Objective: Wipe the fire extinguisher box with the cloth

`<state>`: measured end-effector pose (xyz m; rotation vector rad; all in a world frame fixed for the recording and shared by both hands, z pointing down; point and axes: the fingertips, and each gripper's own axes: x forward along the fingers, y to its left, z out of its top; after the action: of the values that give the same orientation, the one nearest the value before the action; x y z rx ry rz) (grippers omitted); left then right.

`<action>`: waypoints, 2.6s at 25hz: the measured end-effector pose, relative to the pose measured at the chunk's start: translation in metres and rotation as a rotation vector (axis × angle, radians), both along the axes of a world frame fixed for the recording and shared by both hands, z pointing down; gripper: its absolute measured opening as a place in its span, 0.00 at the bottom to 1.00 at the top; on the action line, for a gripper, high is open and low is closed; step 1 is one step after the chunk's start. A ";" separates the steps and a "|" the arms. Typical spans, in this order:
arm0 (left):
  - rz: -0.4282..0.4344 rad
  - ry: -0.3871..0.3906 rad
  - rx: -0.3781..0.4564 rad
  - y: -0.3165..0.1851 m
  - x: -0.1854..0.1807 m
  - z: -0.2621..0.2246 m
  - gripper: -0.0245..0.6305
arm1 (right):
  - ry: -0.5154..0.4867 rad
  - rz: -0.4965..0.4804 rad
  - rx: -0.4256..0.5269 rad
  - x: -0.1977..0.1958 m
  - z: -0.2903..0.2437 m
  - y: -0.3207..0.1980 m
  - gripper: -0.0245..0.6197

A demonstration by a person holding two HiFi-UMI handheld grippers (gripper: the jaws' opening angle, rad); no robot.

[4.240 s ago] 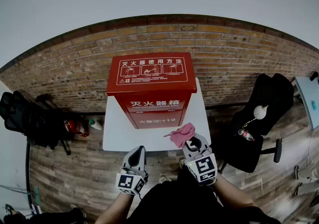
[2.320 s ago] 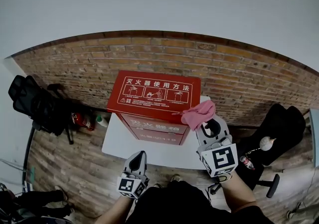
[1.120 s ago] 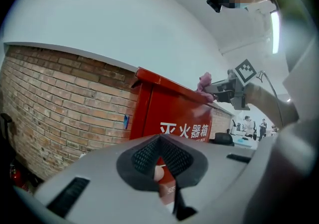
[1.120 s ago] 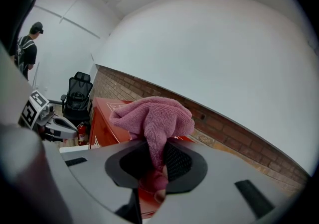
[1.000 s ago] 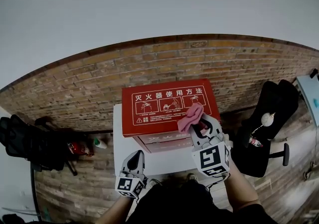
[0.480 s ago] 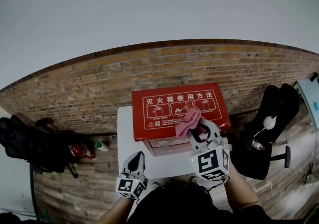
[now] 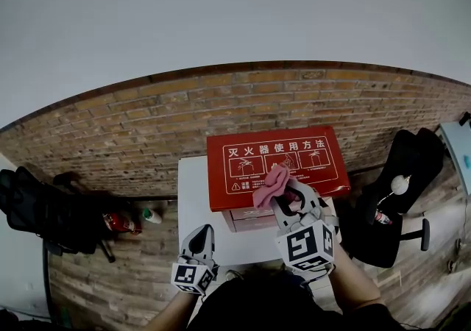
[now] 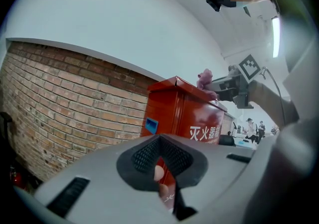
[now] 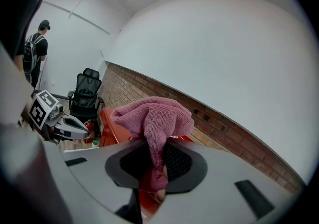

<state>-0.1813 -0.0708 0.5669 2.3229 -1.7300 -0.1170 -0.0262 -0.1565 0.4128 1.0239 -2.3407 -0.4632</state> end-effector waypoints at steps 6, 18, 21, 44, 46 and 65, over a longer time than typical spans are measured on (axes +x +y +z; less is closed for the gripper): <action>-0.005 0.004 0.006 0.005 -0.013 -0.002 0.06 | 0.015 -0.032 0.008 -0.024 0.000 0.008 0.17; -0.020 0.008 0.004 0.020 -0.048 0.004 0.06 | 0.051 -0.083 0.022 -0.076 0.001 0.021 0.17; -0.021 0.012 0.001 0.022 -0.054 0.005 0.06 | 0.066 -0.095 0.023 -0.089 0.002 0.024 0.17; -0.047 0.067 0.001 0.022 -0.078 0.009 0.06 | 0.225 -0.205 0.024 -0.149 0.004 0.023 0.17; -0.066 0.072 -0.001 0.021 -0.081 0.008 0.06 | 0.241 -0.214 0.005 -0.151 0.004 0.015 0.17; -0.210 0.095 -0.033 0.025 -0.086 0.018 0.06 | 0.273 -0.262 0.006 -0.154 0.003 -0.018 0.17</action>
<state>-0.2675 -0.0455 0.5854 2.0720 -1.9075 -0.2298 -0.1799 -0.1747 0.4161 0.6122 -2.2316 -0.6649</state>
